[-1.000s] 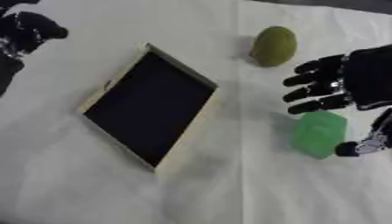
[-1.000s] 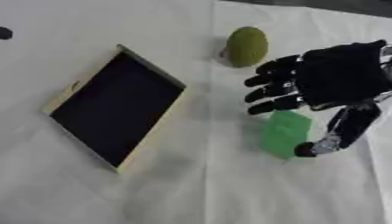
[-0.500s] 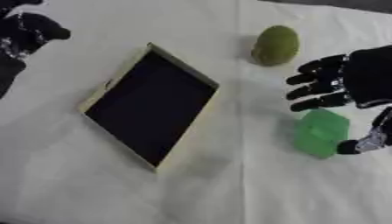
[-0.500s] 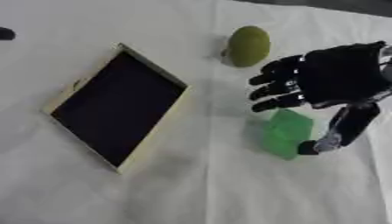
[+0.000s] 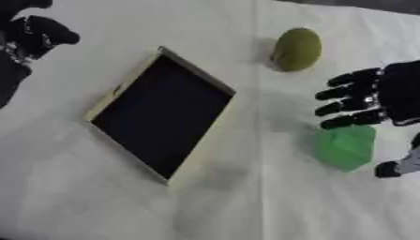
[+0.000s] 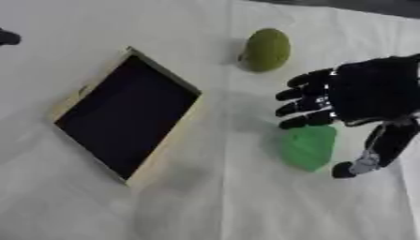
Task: Pick up objects on the table and place them in the box.
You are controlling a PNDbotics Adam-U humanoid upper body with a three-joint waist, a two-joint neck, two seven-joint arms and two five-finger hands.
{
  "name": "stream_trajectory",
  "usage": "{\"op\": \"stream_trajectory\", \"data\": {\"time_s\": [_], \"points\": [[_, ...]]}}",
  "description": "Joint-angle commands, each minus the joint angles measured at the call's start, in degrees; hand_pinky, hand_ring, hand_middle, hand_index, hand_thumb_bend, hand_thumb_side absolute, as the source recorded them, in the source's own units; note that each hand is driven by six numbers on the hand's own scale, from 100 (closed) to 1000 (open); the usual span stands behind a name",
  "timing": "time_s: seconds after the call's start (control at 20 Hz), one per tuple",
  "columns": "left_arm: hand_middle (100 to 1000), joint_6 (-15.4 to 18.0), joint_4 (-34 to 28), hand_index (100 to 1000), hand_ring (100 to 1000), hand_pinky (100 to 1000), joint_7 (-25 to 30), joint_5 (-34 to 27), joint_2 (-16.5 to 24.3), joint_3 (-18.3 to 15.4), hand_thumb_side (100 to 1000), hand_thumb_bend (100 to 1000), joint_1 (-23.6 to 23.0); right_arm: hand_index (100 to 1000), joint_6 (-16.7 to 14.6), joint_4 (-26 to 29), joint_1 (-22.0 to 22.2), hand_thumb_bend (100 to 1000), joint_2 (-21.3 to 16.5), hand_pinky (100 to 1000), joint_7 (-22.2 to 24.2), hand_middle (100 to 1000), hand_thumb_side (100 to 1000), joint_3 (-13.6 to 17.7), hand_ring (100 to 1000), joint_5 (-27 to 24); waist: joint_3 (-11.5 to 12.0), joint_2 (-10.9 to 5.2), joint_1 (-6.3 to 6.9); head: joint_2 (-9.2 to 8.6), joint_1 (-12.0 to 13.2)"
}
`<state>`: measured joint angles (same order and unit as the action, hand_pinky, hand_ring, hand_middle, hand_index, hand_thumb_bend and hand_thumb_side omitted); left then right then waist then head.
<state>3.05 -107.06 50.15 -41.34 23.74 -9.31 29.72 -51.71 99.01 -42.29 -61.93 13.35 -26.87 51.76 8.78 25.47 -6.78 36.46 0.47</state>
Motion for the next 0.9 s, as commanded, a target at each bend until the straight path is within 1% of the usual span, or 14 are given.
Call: {"op": "stream_trajectory", "data": {"time_s": [0.05,0.2,0.35,0.55,0.9], "points": [[853,0.04,-0.71,850,815,897,0.19,0.12,1.61,-0.31,672,100,0.33,980,-0.26,1.59,0.03,453,-3.17,961,-0.26,915,738,1.99,1000,-0.96,-0.16,-1.26,0.27,0.01,0.28],[853,-0.14,-0.79,850,815,897,0.25,0.19,1.61,-0.26,672,100,0.28,979,-0.26,2.19,0.72,452,-4.0,960,-0.41,918,739,3.21,1000,-1.69,-0.28,-1.28,0.16,0.12,0.4],[854,-0.26,-0.86,850,816,897,0.25,0.23,1.63,-0.24,672,100,0.23,977,-0.26,1.96,0.97,449,-4.29,954,-1.2,928,744,4.11,1000,-0.95,-0.29,-1.29,0.11,0.14,0.43],[855,-0.23,-0.83,851,817,898,0.43,0.25,1.62,-0.22,672,100,0.25,976,-0.26,0.8,0.26,446,-3.69,949,-4.64,936,748,4.29,1000,2.43,-0.16,-1.22,0.21,0.02,0.43],[857,-0.27,-0.75,851,818,899,0.9,0.35,1.6,-0.17,672,100,0.33,974,-0.26,-1.75,-0.56,448,-2.51,948,-10.87,936,746,2.72,1000,9.4,-0.03,-1.01,0.24,-0.23,0.42]]}}
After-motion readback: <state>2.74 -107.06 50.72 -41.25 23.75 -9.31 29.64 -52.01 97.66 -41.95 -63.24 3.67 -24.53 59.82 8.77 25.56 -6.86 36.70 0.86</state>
